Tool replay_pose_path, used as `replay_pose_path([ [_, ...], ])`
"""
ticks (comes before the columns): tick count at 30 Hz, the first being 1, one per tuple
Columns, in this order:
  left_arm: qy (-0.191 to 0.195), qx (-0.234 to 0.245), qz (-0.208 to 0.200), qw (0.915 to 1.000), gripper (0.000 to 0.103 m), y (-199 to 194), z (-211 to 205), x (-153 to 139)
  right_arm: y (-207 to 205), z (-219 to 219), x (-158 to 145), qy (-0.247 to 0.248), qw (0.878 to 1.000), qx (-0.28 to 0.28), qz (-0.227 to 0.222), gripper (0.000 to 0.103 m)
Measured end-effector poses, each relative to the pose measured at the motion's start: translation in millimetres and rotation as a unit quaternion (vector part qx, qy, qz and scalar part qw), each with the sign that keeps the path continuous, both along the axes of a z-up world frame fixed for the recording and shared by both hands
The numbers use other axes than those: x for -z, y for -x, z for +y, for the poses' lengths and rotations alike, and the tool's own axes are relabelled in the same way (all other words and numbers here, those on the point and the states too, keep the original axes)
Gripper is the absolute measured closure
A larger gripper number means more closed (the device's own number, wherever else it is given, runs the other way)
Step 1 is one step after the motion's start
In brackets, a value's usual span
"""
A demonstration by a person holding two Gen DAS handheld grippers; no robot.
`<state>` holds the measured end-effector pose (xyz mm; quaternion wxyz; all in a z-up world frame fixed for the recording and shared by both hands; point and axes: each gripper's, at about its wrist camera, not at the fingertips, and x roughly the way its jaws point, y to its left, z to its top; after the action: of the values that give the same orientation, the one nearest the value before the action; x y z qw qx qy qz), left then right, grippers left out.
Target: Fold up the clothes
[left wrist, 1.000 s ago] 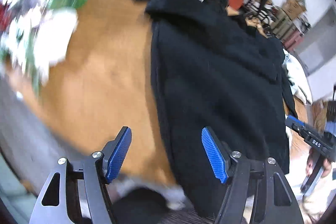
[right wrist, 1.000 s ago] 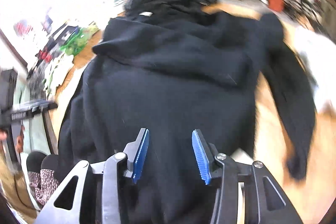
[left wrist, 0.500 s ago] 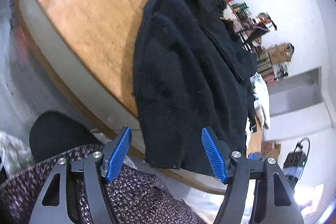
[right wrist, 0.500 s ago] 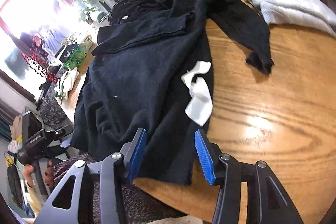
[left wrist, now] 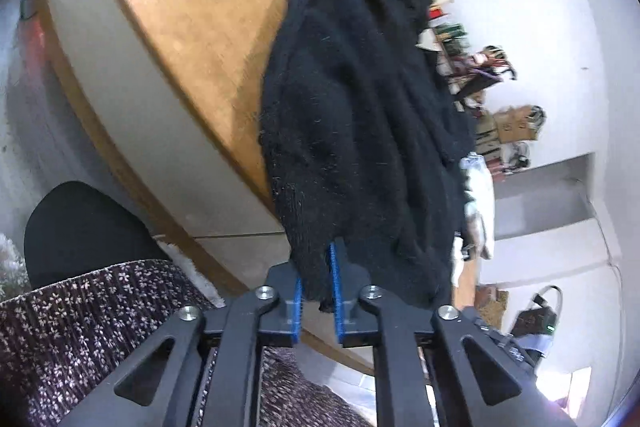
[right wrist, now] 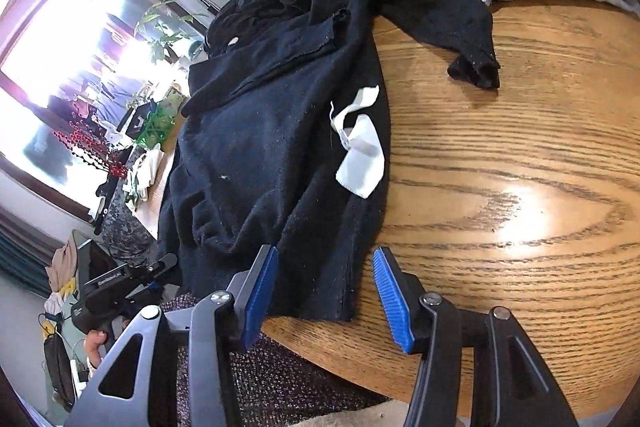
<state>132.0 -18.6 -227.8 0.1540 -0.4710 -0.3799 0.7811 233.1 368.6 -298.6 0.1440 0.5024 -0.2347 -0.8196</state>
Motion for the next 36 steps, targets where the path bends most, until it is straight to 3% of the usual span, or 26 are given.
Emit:
replay_pose_path([
  [3, -0.006, 0.003, 0.015, 0.9999, 0.094, -4.5, -1.7, -6.3, 1.5, -4.3, 6.4, 0.009, 1.000, -0.003, -0.006, 0.049],
  [6, 0.002, -0.005, 0.026, 0.9996, 0.097, -10.0, -7.7, -17.0, 3.7, -9.5, 12.8, 0.024, 1.000, -0.005, -0.009, 0.079],
  [7, 0.012, -0.013, 0.027, 0.9995, 0.099, -13.0, -12.7, -20.8, 4.7, -11.6, 14.4, 0.036, 0.999, -0.006, -0.010, 0.095],
  [8, 0.026, -0.024, 0.028, 0.9990, 0.099, -17.0, -20.3, -24.6, 3.0, -12.1, 11.3, 0.046, 0.999, -0.008, -0.005, 0.096],
  [11, 0.051, -0.054, 0.024, 0.9970, 0.099, -27.3, -44.2, -29.4, -3.5, -12.7, -0.1, 0.076, 0.997, -0.016, 0.014, 0.096],
  [12, 0.054, -0.057, 0.017, 0.9968, 0.099, -29.0, -46.6, -26.2, -6.4, -12.8, -2.1, 0.065, 0.998, -0.016, 0.012, 0.096],
  [18, 0.083, -0.062, -0.012, 0.9946, 0.100, -38.6, -52.3, -16.1, -24.4, -19.9, 21.8, 0.054, 0.997, -0.025, -0.050, 0.097],
  [23, 0.118, -0.066, -0.016, 0.9907, 0.100, -50.0, -65.4, -30.6, -41.8, -35.4, 22.0, 0.045, 0.995, -0.063, -0.057, 0.096],
  [24, 0.126, -0.069, -0.017, 0.9894, 0.099, -49.9, -67.1, -34.8, -43.0, -36.9, 21.7, 0.045, 0.995, -0.068, -0.055, 0.095],
  [26, 0.151, -0.080, -0.015, 0.9851, 0.098, -48.9, -70.4, -46.6, -40.8, -34.1, 15.5, 0.031, 0.997, -0.054, -0.047, 0.075],
  [27, 0.163, -0.087, -0.010, 0.9828, 0.097, -48.2, -72.3, -53.7, -37.4, -26.3, 8.4, 0.028, 0.998, -0.041, -0.034, 0.071],
  [29, 0.171, -0.091, 0.007, 0.9810, 0.088, -43.4, -75.9, -68.9, -30.2, -10.2, -6.4, 0.020, 1.000, -0.016, -0.010, 0.068],
  [31, 0.179, -0.091, 0.028, 0.9792, 0.055, -33.6, -74.0, -84.0, -14.0, 15.0, -25.6, -0.023, 0.999, 0.031, 0.018, 0.063],
  [33, 0.185, -0.079, 0.051, 0.9783, 0.039, -21.4, -64.7, -95.1, 4.6, 35.1, -32.4, -0.079, 0.994, 0.074, 0.033, 0.057],
  [35, 0.181, -0.043, 0.063, 0.9805, 0.039, -4.5, -46.4, -100.1, 30.8, 55.7, -27.6, -0.139, 0.984, 0.108, 0.034, 0.057],
  [36, 0.179, -0.025, 0.068, 0.9811, 0.039, 4.2, -37.0, -102.4, 43.0, 63.9, -22.3, -0.146, 0.982, 0.115, 0.031, 0.057],
])
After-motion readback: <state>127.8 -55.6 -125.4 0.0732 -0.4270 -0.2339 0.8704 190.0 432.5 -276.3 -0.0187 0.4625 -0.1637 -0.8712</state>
